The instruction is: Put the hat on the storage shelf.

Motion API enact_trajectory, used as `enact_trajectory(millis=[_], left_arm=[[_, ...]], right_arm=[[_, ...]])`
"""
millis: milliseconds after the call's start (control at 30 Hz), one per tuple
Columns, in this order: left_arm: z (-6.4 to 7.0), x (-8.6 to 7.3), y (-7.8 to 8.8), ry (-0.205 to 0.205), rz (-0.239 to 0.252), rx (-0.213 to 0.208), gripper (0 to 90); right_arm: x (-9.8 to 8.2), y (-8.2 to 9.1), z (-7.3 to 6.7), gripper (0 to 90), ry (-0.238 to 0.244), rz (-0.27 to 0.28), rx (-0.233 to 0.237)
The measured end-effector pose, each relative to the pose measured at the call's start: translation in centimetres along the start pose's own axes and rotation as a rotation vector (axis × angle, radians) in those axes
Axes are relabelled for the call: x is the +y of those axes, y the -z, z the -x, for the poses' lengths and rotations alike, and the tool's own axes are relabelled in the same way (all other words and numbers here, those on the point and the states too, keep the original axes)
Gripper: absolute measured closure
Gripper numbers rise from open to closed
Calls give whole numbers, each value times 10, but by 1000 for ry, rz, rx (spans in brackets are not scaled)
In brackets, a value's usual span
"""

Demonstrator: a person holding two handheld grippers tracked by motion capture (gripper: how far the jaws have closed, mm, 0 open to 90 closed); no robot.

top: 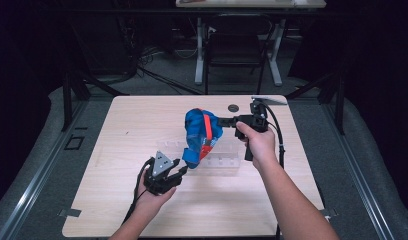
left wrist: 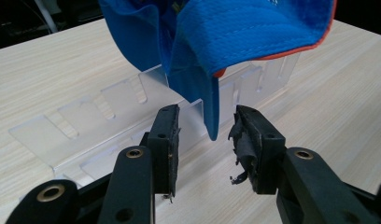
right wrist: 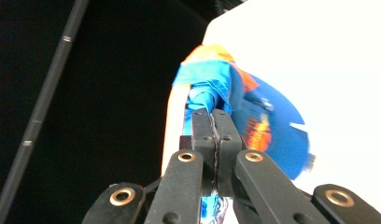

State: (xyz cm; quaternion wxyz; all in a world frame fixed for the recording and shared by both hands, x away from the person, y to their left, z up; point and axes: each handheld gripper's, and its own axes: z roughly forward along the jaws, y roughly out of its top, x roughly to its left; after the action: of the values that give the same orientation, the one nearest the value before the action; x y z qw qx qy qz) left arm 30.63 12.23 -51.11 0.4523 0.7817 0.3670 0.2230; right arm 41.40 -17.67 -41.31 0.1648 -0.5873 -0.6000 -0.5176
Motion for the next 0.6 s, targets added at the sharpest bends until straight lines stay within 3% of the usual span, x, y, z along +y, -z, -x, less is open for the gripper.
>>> enact_trajectory(millis=[100,267,600], left_arm=[[-3,-2,2,0,-6,4,604],[-8,-5,6,8,-6,14,602],[-16,-8,13,24,-4,28,598]], right_arm=[[-2,1,2,900,17,-1,-38],[-6,0,11,900,1,-16,-64],[-7,3,13,897,10,-15,-77]])
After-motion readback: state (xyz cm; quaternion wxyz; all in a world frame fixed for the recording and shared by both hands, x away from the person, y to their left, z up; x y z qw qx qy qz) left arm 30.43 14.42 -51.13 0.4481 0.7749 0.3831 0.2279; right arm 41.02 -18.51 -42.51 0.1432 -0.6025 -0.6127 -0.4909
